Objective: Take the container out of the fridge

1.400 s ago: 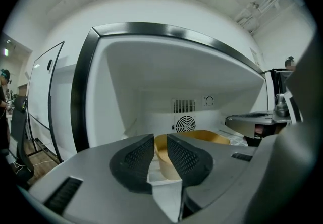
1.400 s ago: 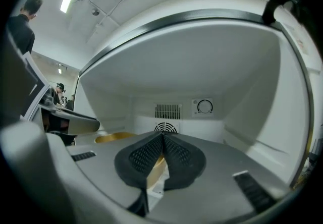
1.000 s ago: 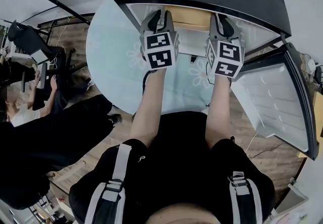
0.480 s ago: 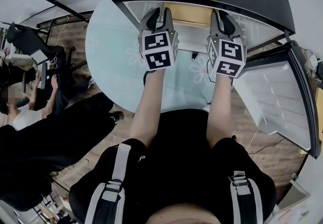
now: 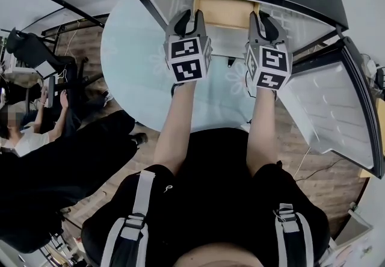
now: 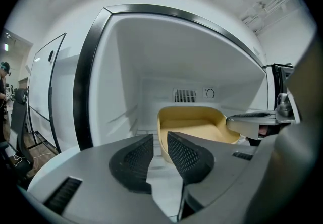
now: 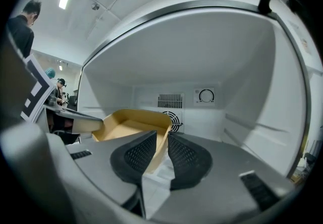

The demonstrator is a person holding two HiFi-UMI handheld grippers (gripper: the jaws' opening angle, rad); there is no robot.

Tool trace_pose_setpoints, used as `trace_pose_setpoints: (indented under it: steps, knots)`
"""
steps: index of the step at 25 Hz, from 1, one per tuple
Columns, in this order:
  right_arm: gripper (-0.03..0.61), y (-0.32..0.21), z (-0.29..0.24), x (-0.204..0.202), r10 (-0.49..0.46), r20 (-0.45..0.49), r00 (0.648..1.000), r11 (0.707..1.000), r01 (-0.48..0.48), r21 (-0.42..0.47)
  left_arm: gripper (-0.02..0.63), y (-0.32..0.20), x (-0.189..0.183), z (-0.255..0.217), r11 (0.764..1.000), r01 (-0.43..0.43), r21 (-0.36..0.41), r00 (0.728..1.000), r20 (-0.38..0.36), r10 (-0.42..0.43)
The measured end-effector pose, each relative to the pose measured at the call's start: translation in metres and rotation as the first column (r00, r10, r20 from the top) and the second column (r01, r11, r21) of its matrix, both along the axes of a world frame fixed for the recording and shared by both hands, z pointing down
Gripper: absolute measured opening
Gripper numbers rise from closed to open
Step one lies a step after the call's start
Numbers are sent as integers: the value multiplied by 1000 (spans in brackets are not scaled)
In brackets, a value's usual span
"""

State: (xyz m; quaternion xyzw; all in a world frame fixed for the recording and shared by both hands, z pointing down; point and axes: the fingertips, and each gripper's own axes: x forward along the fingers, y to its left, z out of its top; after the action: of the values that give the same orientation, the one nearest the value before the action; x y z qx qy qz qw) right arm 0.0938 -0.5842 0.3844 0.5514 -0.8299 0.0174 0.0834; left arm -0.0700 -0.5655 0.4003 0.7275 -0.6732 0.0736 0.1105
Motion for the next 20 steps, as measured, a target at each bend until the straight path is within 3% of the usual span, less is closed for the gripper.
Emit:
trace_pose_setpoints:
  steps: [12, 14, 20]
  knots:
    - [59, 15, 24, 6, 6, -42, 999, 995, -10, -98, 90, 11, 18, 23, 995, -60, -82, 997, -43, 57]
    - [35, 18, 25, 9, 13, -42, 999, 994, -18, -108, 48, 15, 19, 23, 994, -68, -81, 997, -51, 64]
    - [29, 29, 20, 13, 19, -35, 999, 994, -22, -103, 41, 25, 24, 16, 995, -86, -56, 995, -56, 82]
